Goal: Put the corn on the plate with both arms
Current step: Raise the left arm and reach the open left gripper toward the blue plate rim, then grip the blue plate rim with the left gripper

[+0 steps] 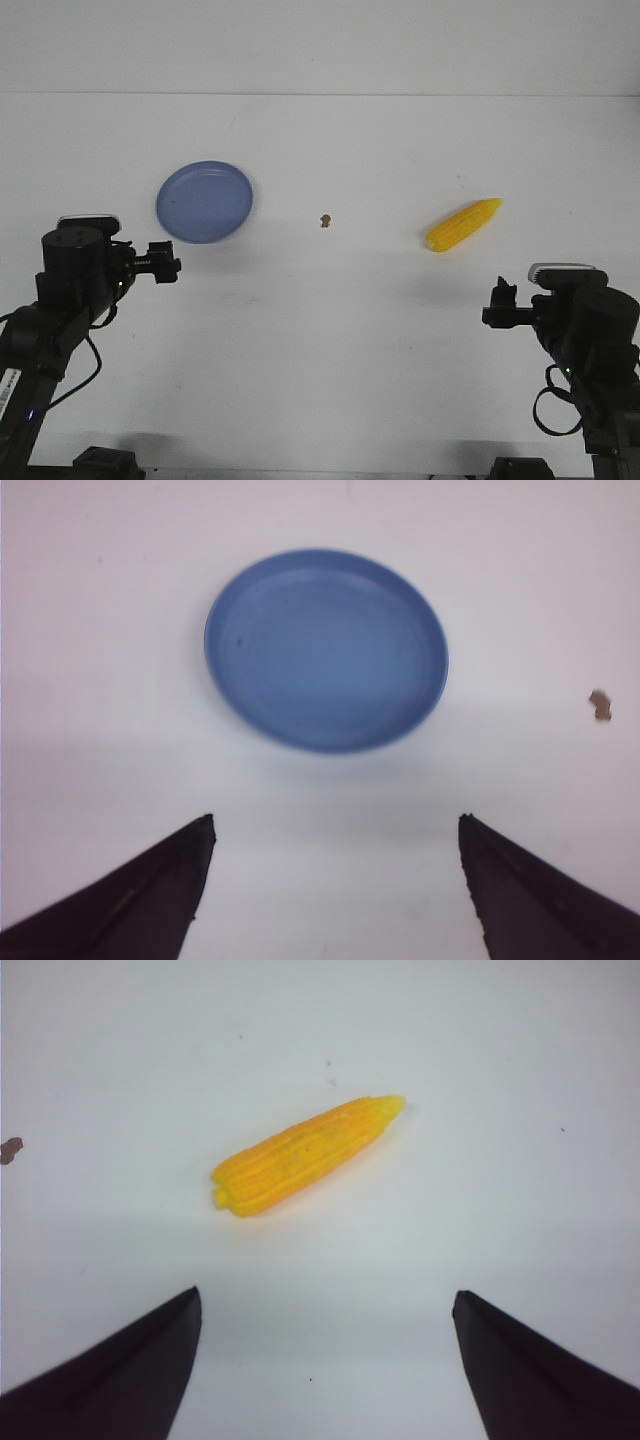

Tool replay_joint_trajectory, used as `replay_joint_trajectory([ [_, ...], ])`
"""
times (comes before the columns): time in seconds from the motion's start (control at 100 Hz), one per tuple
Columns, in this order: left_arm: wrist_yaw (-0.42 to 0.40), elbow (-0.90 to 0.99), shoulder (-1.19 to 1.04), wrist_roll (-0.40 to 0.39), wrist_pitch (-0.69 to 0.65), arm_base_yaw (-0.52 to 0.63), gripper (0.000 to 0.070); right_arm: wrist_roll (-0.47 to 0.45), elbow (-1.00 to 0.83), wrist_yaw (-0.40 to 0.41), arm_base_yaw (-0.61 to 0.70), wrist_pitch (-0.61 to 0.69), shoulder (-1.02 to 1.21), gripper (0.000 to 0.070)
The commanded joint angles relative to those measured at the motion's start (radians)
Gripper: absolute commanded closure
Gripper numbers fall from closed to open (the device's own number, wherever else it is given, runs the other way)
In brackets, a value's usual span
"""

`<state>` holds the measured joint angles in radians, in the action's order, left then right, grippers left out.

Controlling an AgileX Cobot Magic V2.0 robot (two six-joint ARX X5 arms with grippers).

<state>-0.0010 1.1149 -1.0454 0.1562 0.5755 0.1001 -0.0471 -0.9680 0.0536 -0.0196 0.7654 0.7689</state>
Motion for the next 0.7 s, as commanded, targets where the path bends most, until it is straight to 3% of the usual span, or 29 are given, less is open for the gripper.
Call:
replay_joint_trajectory([
  [0.0, -0.002, 0.031, -0.070, 0.004, -0.030, -0.027, 0.0196, -0.010, -0.015, -0.001, 0.002, -0.013, 0.005, 0.0165],
  [0.27, 0.001, 0.222, -0.462, 0.014, -0.099, -0.128, 0.0195, -0.010, -0.015, -0.001, 0.002, -0.014, 0.005, 0.0165],
  [0.5, 0.002, 0.419, -0.776, 0.006, -0.085, -0.140, 0.0196, -0.013, -0.015, -0.001, 0.002, -0.013, 0.005, 0.0165],
  [0.69, 0.001, 0.468, -0.911, 0.006, -0.098, -0.144, 0.0196, -0.013, -0.015, -0.001, 0.002, -0.008, 0.004, 0.0165],
])
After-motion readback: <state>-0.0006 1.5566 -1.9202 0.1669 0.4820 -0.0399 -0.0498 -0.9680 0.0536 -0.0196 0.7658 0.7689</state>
